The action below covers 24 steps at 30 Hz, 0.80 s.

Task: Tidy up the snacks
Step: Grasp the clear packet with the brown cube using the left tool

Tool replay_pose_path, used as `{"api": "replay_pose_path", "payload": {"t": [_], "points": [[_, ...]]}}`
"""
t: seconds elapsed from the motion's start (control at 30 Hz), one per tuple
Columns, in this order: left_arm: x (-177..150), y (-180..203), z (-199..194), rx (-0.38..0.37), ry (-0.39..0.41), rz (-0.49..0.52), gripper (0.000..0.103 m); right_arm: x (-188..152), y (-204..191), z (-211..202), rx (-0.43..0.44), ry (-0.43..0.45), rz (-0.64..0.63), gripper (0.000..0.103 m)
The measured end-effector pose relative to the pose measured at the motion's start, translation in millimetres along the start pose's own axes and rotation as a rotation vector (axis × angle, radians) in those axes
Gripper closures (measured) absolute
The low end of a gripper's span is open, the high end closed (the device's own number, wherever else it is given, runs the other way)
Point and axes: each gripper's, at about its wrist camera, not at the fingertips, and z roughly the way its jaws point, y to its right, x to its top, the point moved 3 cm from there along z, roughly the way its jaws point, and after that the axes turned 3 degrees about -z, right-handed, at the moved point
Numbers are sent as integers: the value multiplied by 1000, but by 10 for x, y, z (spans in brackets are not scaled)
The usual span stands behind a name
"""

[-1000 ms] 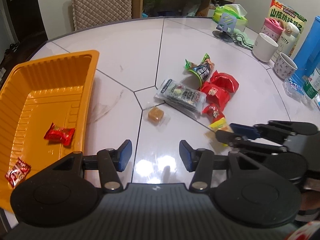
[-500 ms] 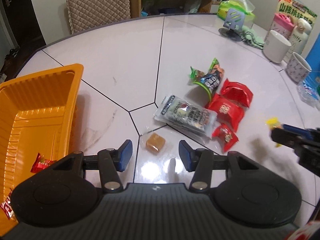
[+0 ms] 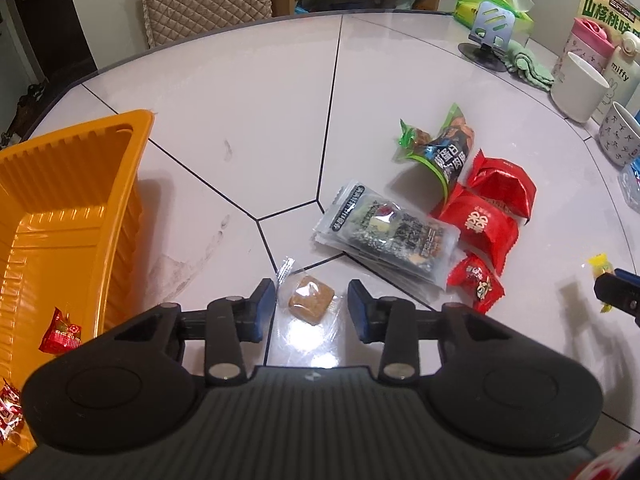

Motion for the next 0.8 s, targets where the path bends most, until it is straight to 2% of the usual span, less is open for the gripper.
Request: {"api": "replay_pose_path", "payload": {"t": [0.37, 0.67, 0.8], "points": [[-178, 22, -166, -52, -8, 2, 75, -77, -29, -16, 6, -16, 3, 81], [-380, 7, -298, -99, -41, -17, 74, -133, -74, -65, 18, -24, 3, 81], [-482, 21, -349, -94, -23, 2, 72, -170, -82, -92, 18, -29, 3, 81]]}}
